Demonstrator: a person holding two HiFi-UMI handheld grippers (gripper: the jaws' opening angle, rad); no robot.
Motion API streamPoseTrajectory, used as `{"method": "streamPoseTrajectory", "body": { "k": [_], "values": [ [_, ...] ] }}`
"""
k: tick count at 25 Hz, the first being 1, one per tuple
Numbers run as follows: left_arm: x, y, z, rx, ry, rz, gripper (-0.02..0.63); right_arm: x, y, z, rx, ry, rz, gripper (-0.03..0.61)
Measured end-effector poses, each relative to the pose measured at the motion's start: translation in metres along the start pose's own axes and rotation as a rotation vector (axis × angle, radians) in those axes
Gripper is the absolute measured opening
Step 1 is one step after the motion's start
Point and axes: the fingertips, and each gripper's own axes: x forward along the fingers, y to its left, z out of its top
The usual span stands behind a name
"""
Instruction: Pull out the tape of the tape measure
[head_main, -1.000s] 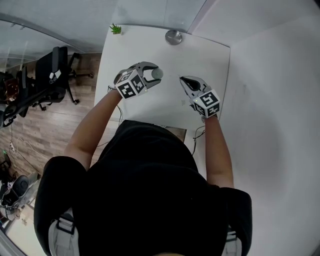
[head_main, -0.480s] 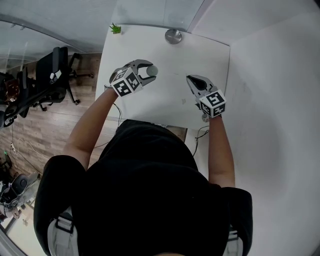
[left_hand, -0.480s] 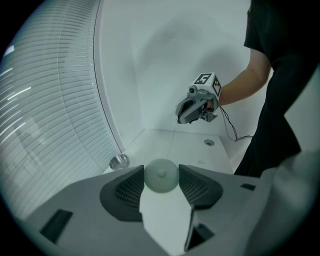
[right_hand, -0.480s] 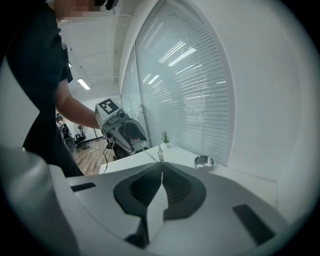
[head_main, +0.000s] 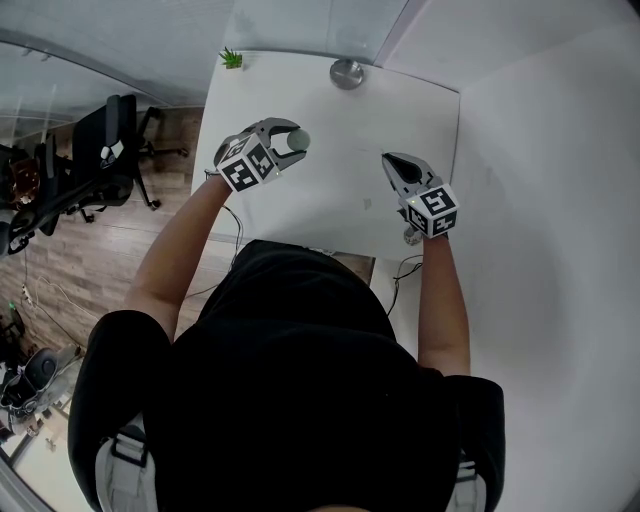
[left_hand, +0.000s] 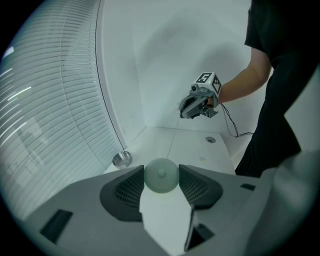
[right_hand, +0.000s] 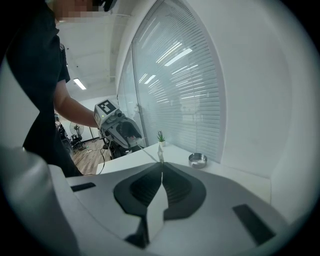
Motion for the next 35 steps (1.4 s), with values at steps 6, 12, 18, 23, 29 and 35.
{"method": "streamPoseTrajectory", "body": {
  "k": [6, 12, 18, 23, 29, 35],
  "values": [
    [-0.003, 0.005, -0.006, -0.001, 0.014, 0.01, 0.227, -0.008, -0.011, -0.001, 0.009, -0.004, -0.026, 0.009],
    [-0.004, 0.008, -0.012, -0.005, 0.021, 0.017, 0.227, -0.016, -0.02, -0.004, 0.021, -0.007, -0.047, 0.009],
    [-0.003, 0.011, -0.01, -0.002, 0.026, 0.021, 0.227, -0.025, -0.029, -0.005, 0.041, -0.016, -0.081, 0.009],
    [-0.007, 0.013, -0.018, -0.01, 0.033, 0.029, 0.227, -0.035, -0.037, -0.009, 0.051, -0.007, -0.105, 0.009],
    [-0.011, 0.016, -0.031, -0.022, 0.049, 0.04, 0.227, -0.046, -0.052, -0.022, 0.082, 0.003, -0.16, 0.009],
    [-0.013, 0.013, -0.044, -0.04, 0.06, 0.049, 0.227, -0.057, -0.06, -0.037, 0.102, 0.03, -0.186, 0.009]
  ]
}}
